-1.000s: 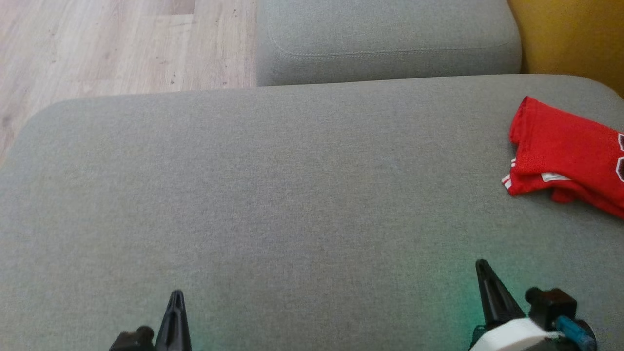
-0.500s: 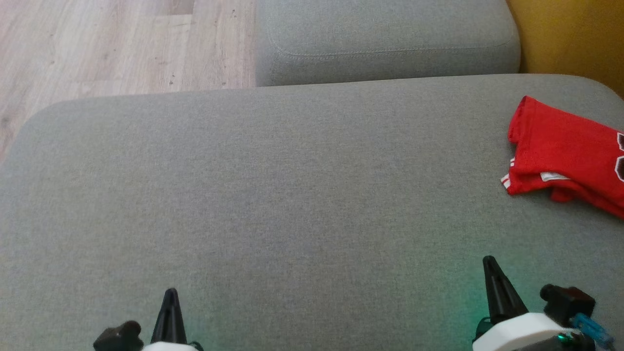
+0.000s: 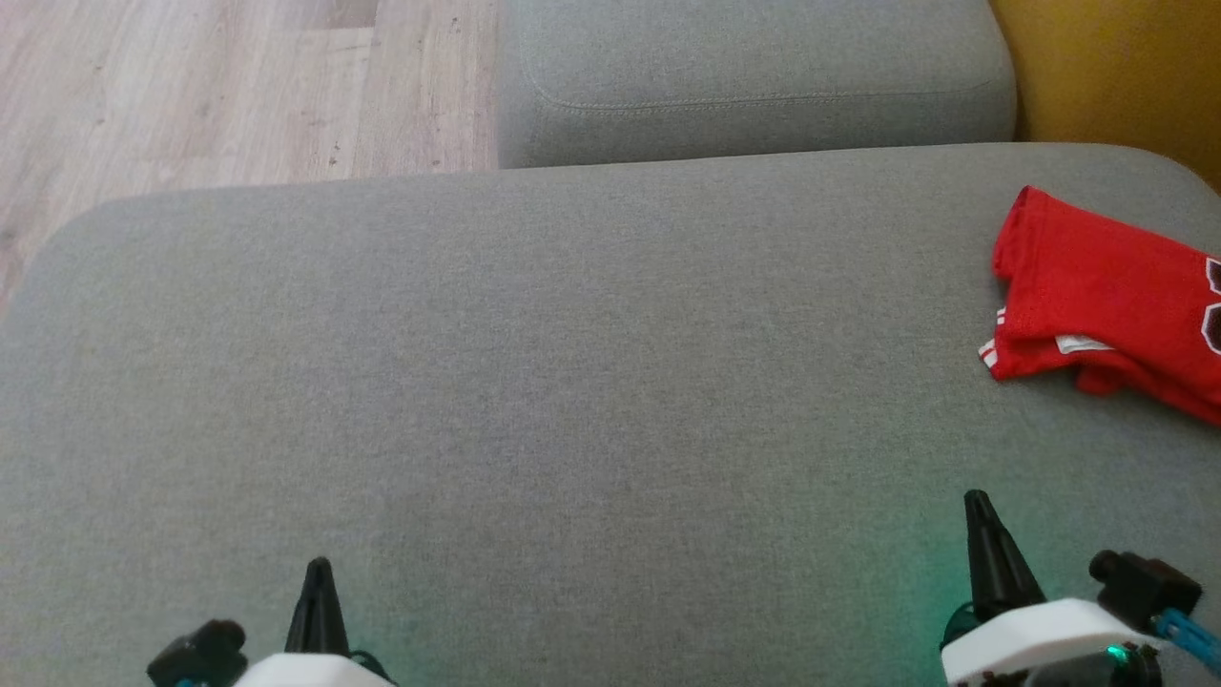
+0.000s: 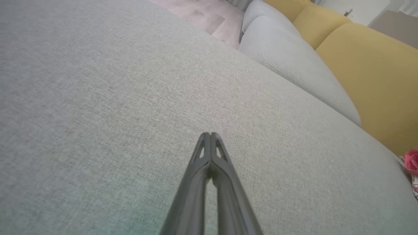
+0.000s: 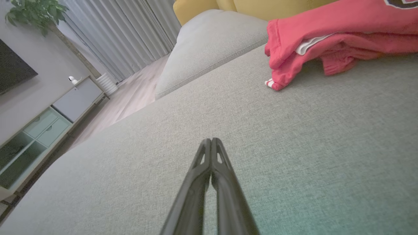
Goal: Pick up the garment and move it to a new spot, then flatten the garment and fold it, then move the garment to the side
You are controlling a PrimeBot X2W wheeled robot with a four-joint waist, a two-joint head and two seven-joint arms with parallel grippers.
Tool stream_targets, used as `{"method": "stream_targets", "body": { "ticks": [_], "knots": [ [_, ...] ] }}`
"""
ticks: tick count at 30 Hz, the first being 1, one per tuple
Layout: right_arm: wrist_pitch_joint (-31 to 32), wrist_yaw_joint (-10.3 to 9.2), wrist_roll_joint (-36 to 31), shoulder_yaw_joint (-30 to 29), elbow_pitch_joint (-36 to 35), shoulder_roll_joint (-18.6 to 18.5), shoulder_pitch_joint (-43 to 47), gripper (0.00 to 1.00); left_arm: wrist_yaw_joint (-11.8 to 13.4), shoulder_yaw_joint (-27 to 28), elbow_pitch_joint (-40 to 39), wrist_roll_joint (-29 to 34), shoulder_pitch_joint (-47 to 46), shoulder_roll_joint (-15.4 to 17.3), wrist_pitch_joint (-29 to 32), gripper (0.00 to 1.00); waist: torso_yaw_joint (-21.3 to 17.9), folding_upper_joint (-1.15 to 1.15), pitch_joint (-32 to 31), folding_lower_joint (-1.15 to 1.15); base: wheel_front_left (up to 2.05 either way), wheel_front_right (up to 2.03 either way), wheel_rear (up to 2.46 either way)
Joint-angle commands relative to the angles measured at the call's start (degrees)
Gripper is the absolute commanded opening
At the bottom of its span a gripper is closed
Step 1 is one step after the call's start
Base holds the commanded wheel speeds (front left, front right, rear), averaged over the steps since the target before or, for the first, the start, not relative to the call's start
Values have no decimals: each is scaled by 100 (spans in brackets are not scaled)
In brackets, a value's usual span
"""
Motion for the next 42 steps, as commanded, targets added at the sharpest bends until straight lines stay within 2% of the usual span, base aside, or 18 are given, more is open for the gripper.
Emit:
{"method": "stream_targets", "body": {
  "ticks": [1,42],
  "knots": [
    [27,-1,217,-5,-199,-97,-324,0,-60,186,-153,-134,-304,-1,30,0,-2,0,1,0,0,0,0],
    [467,-2,3061,-240,-227,-151,-703,0,-787,1192,-158,-2076,-636,-336,659,0,-41,0,26,0,0,0,0]
  ]
}}
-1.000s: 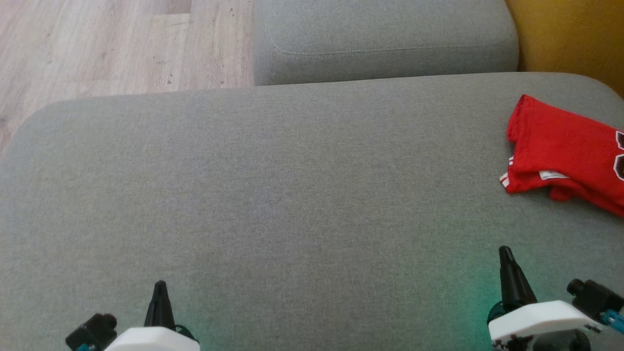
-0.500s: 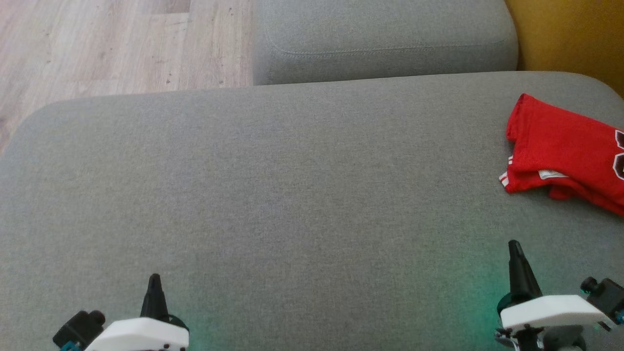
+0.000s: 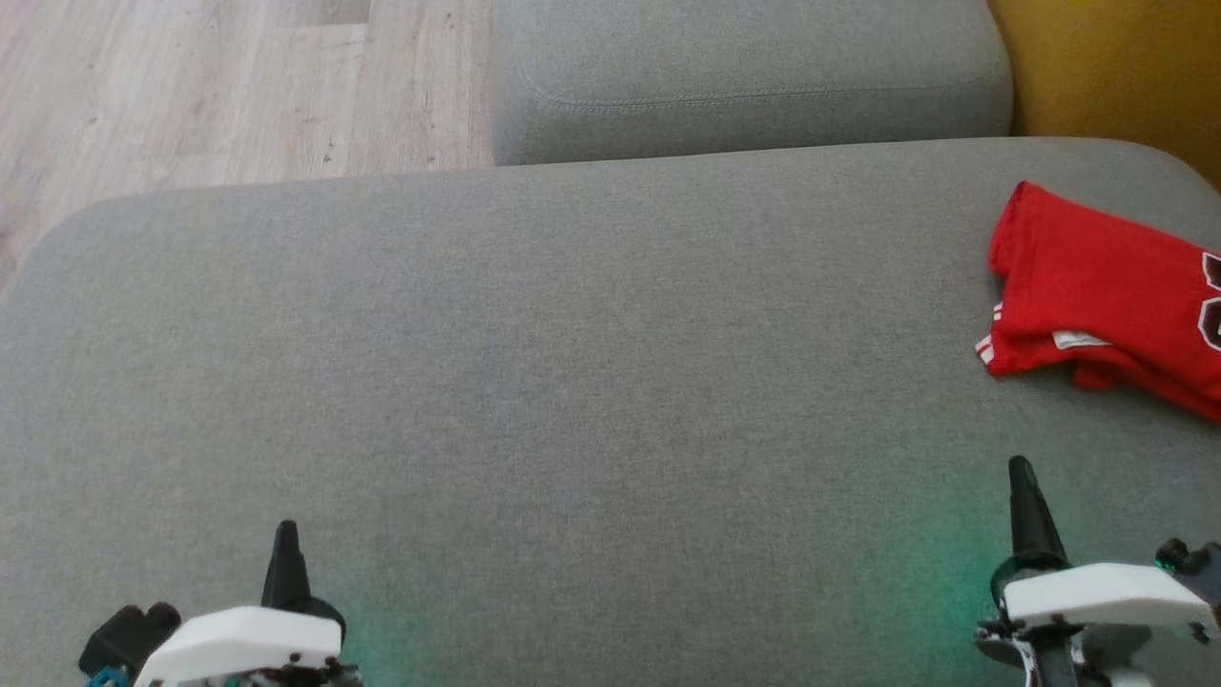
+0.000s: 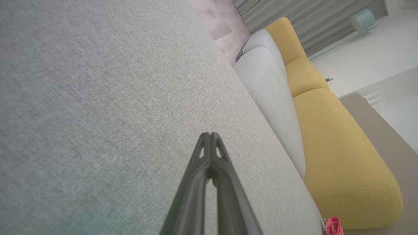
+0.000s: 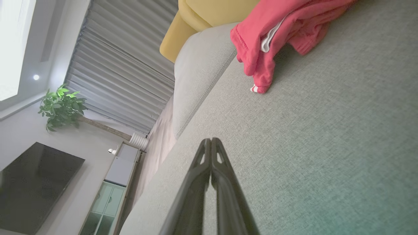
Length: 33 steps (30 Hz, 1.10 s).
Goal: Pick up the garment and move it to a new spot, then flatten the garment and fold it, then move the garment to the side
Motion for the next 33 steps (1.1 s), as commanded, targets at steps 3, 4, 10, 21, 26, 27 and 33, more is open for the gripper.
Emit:
{"method": "stream_targets", "body": {
  "ticks": [3,4,10,21,26,27,33],
  "knots": [
    [58,-3,301,12,-201,-130,-375,0,-87,266,-161,-203,-328,-30,80,0,-3,0,2,0,0,0,0],
    [70,-3,369,5,-202,-131,-385,0,-105,291,-161,-250,-336,-38,95,0,-4,0,2,0,0,0,0],
    [141,-3,779,-37,-205,-133,-441,0,-211,442,-160,-532,-386,-89,190,0,-9,0,6,0,0,0,0],
    [272,-3,1529,-118,-212,-135,-545,0,-406,719,-158,-1048,-477,-184,364,0,-20,0,13,0,0,0,0],
    [333,-3,1866,-155,-214,-136,-591,0,-495,844,-157,-1281,-518,-227,443,0,-25,0,16,0,0,0,0],
    [345,-3,1934,-163,-215,-136,-601,0,-512,869,-157,-1328,-526,-235,459,0,-25,0,16,0,0,0,0],
    [407,-4,2273,-201,-217,-135,-648,0,-601,995,-156,-1562,-568,-279,538,0,-30,0,19,0,0,0,0]
  ]
}}
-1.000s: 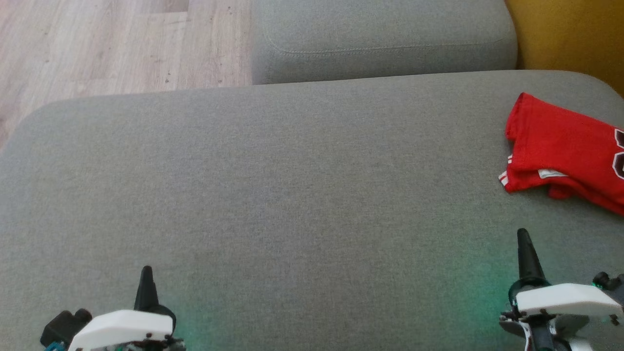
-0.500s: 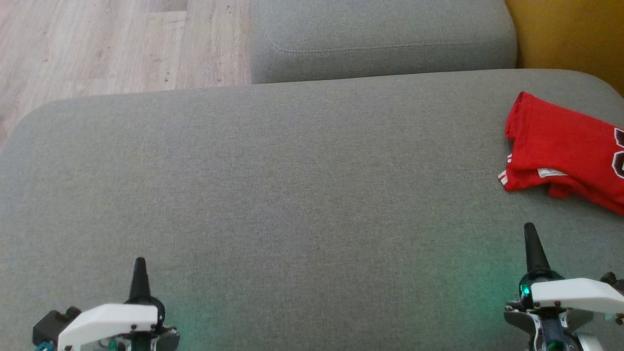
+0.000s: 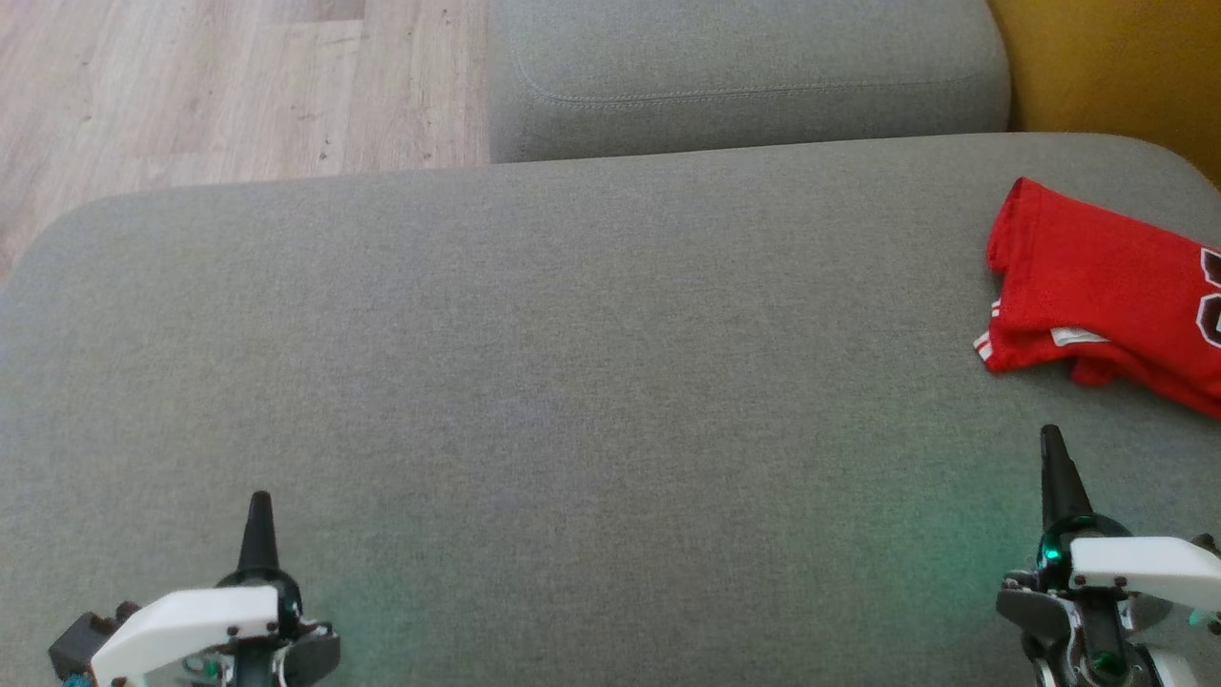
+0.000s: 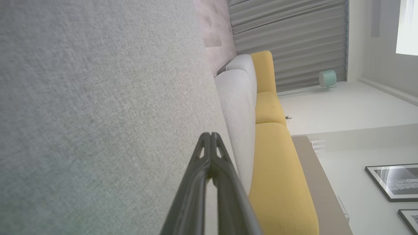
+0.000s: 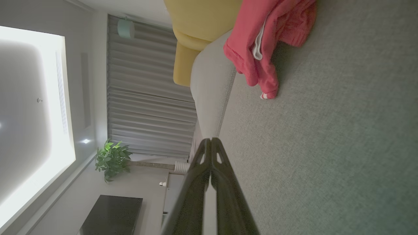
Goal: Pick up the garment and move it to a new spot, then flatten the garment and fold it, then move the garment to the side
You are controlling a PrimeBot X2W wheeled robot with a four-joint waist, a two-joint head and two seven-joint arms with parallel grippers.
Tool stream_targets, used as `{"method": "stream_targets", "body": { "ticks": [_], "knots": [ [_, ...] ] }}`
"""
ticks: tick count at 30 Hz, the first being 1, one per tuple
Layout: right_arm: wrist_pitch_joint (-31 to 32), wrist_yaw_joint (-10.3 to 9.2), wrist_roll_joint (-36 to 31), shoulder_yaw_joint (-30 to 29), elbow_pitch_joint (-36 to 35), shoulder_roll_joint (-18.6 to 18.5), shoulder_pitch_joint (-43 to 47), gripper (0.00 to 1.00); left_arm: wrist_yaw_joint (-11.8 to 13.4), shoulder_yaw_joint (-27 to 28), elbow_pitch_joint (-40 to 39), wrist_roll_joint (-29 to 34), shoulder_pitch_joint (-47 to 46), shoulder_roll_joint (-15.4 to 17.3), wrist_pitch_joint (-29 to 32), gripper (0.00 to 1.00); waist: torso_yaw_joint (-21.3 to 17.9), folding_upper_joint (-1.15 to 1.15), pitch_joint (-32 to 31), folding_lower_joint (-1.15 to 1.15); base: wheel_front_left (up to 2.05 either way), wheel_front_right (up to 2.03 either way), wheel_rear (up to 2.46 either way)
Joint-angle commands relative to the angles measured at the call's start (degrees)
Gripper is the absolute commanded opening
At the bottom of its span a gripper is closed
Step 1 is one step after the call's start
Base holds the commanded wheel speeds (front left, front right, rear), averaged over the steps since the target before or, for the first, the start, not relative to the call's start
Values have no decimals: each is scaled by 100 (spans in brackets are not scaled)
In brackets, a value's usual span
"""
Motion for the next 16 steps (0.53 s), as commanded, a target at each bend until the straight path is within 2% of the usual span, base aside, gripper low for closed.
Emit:
{"method": "stream_targets", "body": {
  "ticks": [1,16],
  "knots": [
    [49,-4,179,74,-213,-121,-327,0,-61,263,-163,-119,-341,9,50,0,-1,0,1,0,0,0,0],
    [236,-4,1193,-45,-221,-118,-469,0,-327,643,-160,-821,-466,-121,290,0,-15,0,10,0,0,0,0]
  ]
}}
